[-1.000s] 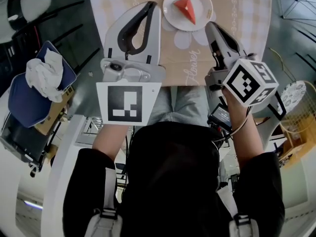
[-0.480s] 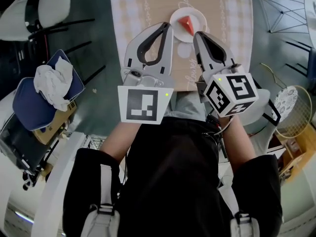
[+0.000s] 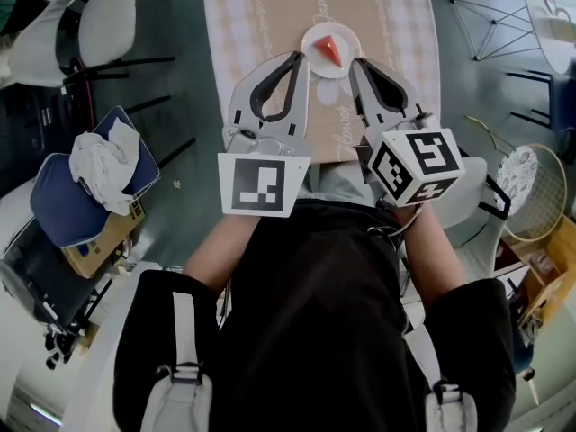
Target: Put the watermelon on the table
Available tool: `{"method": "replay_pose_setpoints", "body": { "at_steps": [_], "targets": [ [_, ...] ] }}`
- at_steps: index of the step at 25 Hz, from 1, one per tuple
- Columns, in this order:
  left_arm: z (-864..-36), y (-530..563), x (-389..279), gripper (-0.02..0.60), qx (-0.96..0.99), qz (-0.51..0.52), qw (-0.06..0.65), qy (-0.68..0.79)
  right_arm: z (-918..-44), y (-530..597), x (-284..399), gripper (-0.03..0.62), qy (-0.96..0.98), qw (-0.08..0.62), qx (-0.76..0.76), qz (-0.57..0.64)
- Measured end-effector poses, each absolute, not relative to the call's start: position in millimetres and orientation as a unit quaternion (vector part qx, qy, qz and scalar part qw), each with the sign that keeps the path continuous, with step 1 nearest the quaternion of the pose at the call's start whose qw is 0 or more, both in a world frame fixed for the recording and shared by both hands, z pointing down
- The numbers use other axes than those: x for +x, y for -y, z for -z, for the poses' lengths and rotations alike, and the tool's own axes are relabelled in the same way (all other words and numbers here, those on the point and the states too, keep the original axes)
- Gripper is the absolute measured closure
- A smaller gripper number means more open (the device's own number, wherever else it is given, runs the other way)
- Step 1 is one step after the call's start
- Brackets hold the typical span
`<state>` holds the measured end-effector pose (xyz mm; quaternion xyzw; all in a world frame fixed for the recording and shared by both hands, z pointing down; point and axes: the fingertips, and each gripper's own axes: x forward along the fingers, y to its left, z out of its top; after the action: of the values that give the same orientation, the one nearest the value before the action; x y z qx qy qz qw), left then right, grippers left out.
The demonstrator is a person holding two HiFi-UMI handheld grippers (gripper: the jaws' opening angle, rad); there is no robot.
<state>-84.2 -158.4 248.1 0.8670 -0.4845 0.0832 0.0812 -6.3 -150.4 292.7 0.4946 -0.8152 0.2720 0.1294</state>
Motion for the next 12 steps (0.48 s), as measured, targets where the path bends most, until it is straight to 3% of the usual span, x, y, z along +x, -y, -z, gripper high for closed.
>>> {"method": "replay_pose_setpoints", "body": {
  "at_steps": [12],
  "targets": [
    [-210.7,120.9,-60.8,0.569,0.867,-0.076,0.057,0.490,-266.9,124.2,30.3,0.580,0.821,0.120,0.500,-0.247]
  ]
}}
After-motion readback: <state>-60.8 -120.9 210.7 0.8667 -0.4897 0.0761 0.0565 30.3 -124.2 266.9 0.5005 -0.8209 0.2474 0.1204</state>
